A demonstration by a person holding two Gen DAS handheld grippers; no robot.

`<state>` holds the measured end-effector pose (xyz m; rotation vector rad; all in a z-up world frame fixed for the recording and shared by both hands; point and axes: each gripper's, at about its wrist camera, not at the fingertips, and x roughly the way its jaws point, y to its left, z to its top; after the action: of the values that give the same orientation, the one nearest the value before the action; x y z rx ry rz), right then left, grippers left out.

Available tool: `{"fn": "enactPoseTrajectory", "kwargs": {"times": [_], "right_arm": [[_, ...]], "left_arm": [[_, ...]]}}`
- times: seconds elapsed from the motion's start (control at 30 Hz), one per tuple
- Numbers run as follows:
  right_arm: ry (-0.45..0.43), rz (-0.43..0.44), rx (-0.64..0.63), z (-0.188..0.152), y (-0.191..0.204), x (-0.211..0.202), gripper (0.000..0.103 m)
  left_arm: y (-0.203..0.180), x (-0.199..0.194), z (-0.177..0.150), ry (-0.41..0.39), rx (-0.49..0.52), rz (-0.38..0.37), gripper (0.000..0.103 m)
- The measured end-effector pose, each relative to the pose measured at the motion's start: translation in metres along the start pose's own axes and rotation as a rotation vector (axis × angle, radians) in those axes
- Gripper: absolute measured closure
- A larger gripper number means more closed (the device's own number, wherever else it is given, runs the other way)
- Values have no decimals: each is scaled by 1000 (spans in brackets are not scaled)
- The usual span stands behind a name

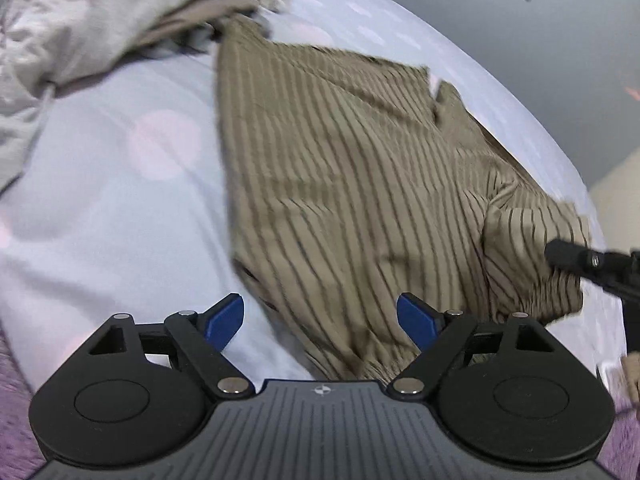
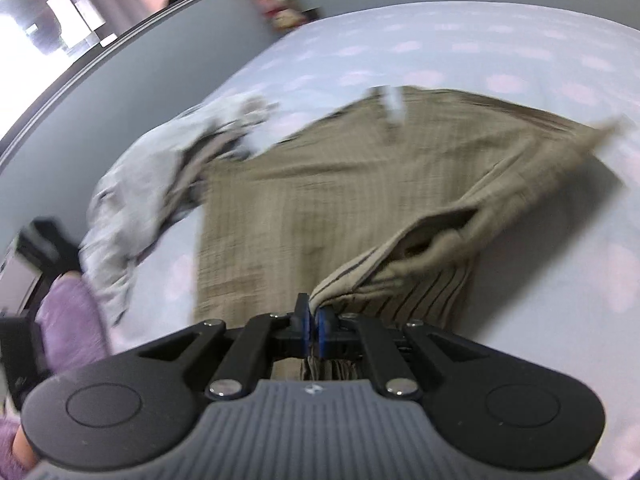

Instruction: Fold clothes

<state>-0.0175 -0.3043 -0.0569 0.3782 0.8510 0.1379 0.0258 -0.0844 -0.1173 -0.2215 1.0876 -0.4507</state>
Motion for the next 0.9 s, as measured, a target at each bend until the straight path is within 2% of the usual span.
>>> {"fn": "enactPoseTrajectory", "kwargs": {"times": [0.17, 0.37, 0.43, 0.57, 0.63, 0.67, 0.73, 0.87, 0.9], "right_arm": [[83, 96, -101, -11, 43, 27, 99], [199, 124, -157, -35, 65, 63, 99], [236, 130, -176, -45, 70, 70, 99], [256, 69, -210, -59, 75, 91, 98], [267, 52, -223, -65, 74, 101, 95], [273, 44, -229, -67, 73, 106, 87], [269, 44, -244, -71, 72, 106, 86], [242, 59, -282, -64, 70, 89, 65], [237, 53, -296, -63, 70, 83, 64]], "left_arm": [[12, -5, 3, -23, -47, 42, 27], [22, -11, 4, -36, -80, 67, 27], [23, -8, 4, -23, -84, 60, 27], [21, -4, 1, -4, -76, 43, 27], [21, -4, 0, 1, -72, 40, 27], [21, -3, 0, 4, -71, 40, 27], [21, -2, 0, 9, -72, 42, 27], [17, -3, -2, 8, -57, 59, 27], [15, -5, -2, 4, -49, 62, 27]]}}
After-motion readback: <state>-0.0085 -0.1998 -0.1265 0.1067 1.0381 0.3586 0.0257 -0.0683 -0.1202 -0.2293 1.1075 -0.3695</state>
